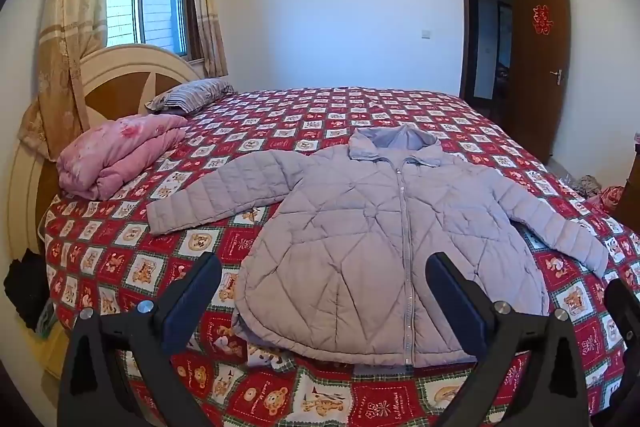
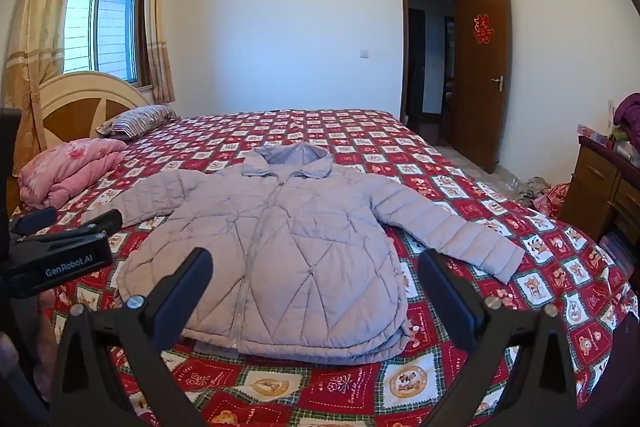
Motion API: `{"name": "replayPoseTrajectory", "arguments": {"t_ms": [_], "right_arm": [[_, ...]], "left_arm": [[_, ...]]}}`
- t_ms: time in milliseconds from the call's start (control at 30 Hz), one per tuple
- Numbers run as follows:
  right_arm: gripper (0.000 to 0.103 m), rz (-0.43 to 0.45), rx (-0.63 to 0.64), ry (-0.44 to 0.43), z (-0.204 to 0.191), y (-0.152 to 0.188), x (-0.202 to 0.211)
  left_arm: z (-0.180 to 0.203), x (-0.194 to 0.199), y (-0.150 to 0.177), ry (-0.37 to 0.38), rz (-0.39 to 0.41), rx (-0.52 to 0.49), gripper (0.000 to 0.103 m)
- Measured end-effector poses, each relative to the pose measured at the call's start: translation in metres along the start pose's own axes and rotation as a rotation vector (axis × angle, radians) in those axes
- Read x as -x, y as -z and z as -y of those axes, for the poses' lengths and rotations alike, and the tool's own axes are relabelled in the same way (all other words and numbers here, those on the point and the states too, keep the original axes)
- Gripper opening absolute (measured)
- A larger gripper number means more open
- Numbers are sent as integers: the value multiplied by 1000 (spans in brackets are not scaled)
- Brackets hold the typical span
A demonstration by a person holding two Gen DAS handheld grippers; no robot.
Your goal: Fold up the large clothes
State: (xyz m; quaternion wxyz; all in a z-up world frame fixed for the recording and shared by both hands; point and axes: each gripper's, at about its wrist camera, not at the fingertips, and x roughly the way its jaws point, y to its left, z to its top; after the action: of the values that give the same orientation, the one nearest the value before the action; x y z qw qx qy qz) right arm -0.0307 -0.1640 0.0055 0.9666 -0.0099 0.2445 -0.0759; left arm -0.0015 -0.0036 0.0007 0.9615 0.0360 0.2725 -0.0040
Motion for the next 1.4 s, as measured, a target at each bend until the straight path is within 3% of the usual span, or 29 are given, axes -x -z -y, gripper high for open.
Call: {"name": "replayPoseTrajectory", "arguments": {"t_ms": [300,367,1400], "right_arm": [[103,3,-1,-2,-2,-2,-1],[103,2,-1,-2,-3,-2,-1],[103,-13,-4,1,2,1,-8]], "left_arm": [[38,6,3,-50,46,-70,102],[-2,4,2,16,22,14,102],[-10,-1,0,-2,31,22,102]]}}
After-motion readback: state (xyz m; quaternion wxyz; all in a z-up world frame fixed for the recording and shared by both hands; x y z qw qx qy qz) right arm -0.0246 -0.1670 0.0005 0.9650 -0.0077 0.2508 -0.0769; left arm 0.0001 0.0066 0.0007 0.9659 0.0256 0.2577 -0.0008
